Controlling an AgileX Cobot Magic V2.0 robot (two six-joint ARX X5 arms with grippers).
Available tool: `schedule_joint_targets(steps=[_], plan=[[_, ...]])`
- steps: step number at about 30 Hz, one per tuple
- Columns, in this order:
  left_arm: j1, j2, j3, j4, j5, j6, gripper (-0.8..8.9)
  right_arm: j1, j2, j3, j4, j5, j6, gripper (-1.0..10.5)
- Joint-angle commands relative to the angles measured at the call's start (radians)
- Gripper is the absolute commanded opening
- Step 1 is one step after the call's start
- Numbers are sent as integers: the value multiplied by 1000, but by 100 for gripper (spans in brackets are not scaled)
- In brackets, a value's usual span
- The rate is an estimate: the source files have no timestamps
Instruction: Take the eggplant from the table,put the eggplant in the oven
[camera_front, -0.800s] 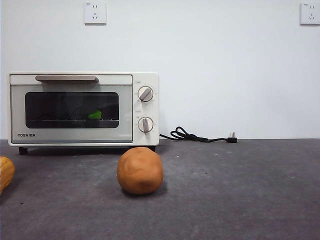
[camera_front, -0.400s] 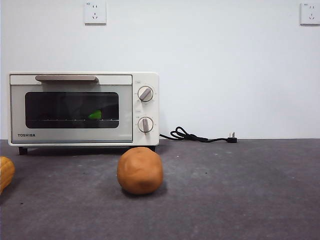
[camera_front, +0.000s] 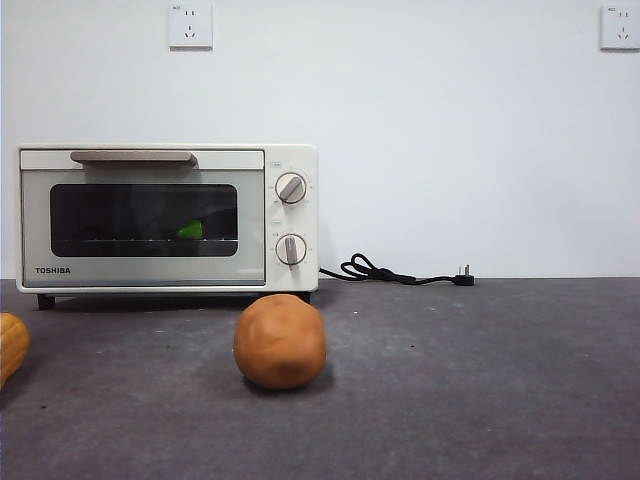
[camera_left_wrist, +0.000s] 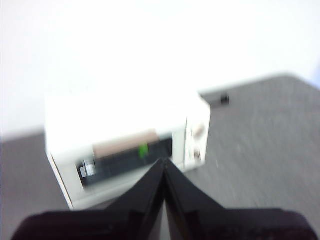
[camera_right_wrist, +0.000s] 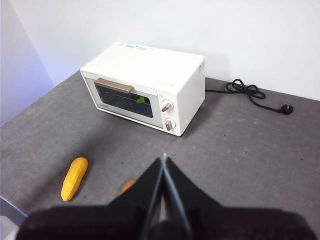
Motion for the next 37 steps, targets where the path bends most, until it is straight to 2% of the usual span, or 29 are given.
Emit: schedule_joint_targets(steps=[1, 4, 9, 14, 23, 29, 37], plan=[[-2, -64, -48, 76, 0, 26, -4, 2, -1, -5, -24, 0, 10, 0], [-2, -150, -167, 219, 0, 33, -4, 2, -1, -5, -24, 0, 10, 0], [-2, -327, -497, 478, 0, 51, -4, 2, -1, -5, -24, 0, 10, 0], [-1, -474, -803, 614, -24, 51, -4, 2, -1, -5, -24, 0, 10, 0], [33, -647, -1130, 622, -172, 43, -4, 2, -1, -5, -24, 0, 10, 0], [51, -694, -1233, 618, -256, 14, -4, 2, -1, -5, -24, 0, 10, 0], [51, -694, -1322, 615, -291, -65, -4, 2, -1, -5, -24, 0, 10, 0]])
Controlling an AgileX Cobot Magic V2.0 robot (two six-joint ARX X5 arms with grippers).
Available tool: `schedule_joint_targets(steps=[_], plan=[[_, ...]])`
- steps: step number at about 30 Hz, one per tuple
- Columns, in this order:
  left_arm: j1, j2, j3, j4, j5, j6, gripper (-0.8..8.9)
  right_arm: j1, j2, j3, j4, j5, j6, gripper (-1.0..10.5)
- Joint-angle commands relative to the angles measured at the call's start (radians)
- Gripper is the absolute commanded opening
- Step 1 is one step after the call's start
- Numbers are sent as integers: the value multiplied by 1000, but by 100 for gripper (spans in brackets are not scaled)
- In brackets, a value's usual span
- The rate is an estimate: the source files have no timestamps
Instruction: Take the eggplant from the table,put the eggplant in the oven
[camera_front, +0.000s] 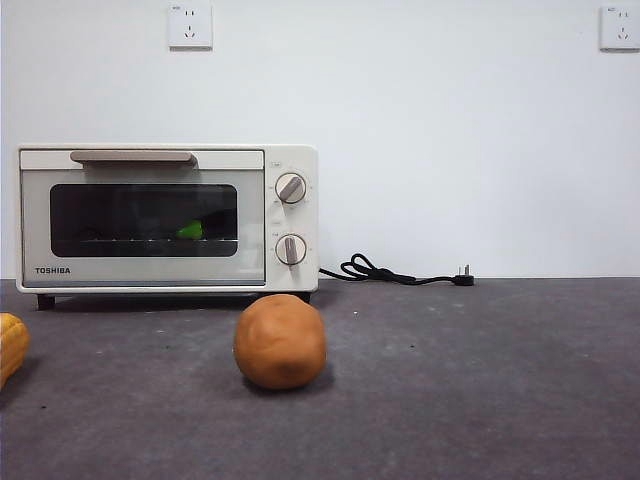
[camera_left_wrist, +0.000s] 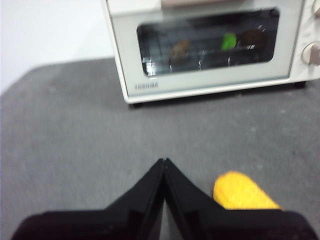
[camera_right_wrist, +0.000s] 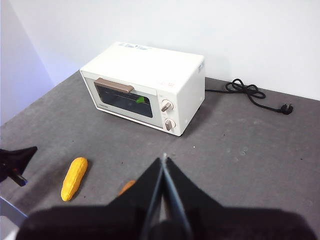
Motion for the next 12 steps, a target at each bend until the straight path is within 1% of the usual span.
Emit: schedule_joint_targets(steps=[1, 6, 9, 12], plan=[[3, -2, -29, 13, -6, -53, -4, 2, -1, -5, -24, 0, 10, 0], [2, -2, -29, 14, 2, -60, -4, 2, -1, -5, -24, 3, 10, 0], [2, -2, -26, 10, 31, -135, -4, 2, -1, -5, -24, 3, 10, 0], [2, 4, -26, 10, 27, -140, -4, 2, -1, -5, -24, 4, 10, 0]])
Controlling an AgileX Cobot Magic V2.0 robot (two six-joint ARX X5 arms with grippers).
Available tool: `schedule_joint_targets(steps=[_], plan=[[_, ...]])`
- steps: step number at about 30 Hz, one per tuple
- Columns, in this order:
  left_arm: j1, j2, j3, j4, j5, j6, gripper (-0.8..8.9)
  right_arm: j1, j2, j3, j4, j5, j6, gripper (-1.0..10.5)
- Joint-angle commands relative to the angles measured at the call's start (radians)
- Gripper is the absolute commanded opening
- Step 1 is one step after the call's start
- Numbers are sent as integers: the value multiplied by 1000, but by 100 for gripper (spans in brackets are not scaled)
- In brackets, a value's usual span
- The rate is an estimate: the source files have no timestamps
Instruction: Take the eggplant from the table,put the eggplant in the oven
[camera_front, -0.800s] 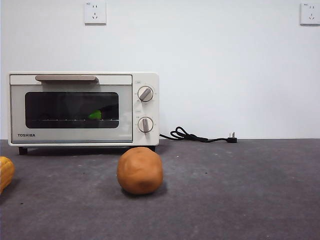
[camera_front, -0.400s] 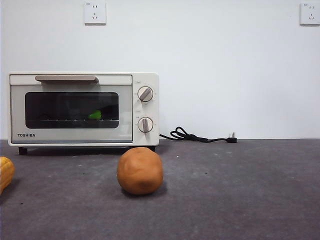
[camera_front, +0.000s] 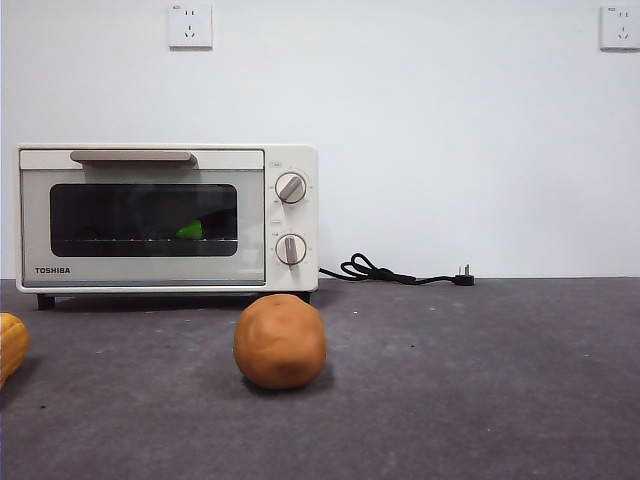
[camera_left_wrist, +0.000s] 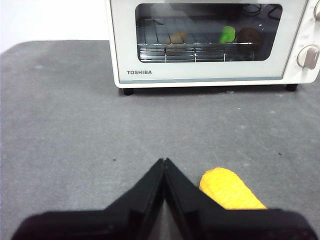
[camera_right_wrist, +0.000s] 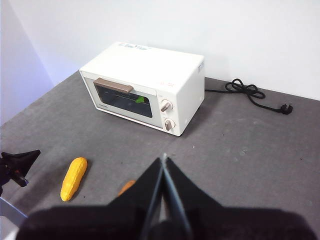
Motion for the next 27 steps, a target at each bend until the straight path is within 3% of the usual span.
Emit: schedule_joint_targets(steps=[1, 18, 23, 27], plan=[[2, 5, -6, 5, 2, -34, -4, 2, -1, -5, -24, 3, 10, 0], [2, 13, -6, 5, 2, -34, -4, 2, -1, -5, -24, 3, 9, 0], [2, 13, -6, 5, 2, -34, -4, -8, -1, -5, -24, 63, -78, 0], [2, 13, -6, 5, 2, -34, -4, -98, -16, -5, -24, 90, -142, 0]])
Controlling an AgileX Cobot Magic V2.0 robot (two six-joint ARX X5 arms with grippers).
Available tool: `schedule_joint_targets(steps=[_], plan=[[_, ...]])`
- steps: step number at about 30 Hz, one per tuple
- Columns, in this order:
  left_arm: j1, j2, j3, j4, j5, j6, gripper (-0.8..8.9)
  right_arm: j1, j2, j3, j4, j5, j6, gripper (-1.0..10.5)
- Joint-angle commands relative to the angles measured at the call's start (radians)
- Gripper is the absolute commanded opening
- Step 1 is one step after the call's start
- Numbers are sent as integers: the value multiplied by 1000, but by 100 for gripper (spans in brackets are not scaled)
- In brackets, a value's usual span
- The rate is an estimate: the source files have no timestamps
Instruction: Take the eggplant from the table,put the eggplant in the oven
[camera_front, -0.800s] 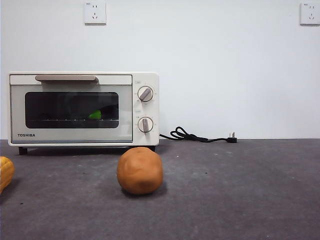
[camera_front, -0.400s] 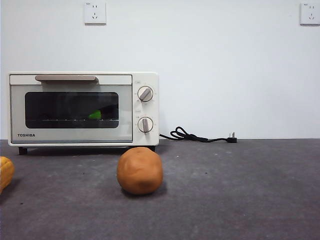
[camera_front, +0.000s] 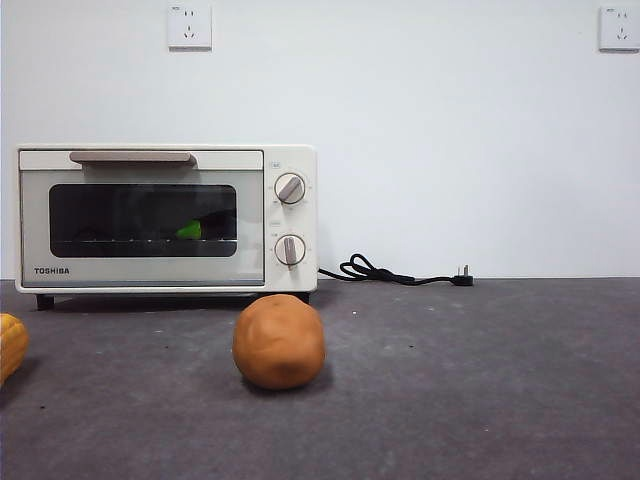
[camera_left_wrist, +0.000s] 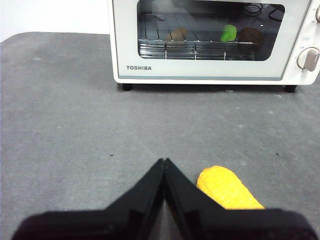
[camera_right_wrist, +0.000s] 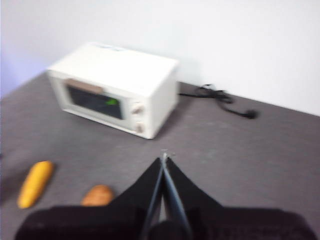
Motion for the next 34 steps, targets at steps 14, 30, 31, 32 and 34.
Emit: schedule_joint_targets(steps=[14, 30, 31, 32, 34], plan=[[2, 0, -6, 5, 2, -8, -4, -526, -309, -11, -24, -89, -114, 0], [2, 1, -6, 5, 2, -8, -4, -662, -684, -481, 130, -93, -106, 0], [2, 1, -6, 5, 2, -8, -4, -665, -719, -575, 226, -102, -106, 0], [2, 1, -6, 5, 2, -8, -4, -667, -747, -647, 304, -109, -106, 0], [2, 2, -6, 5, 2, -8, -4, -673, -809, -816, 482, -125, -97, 0]])
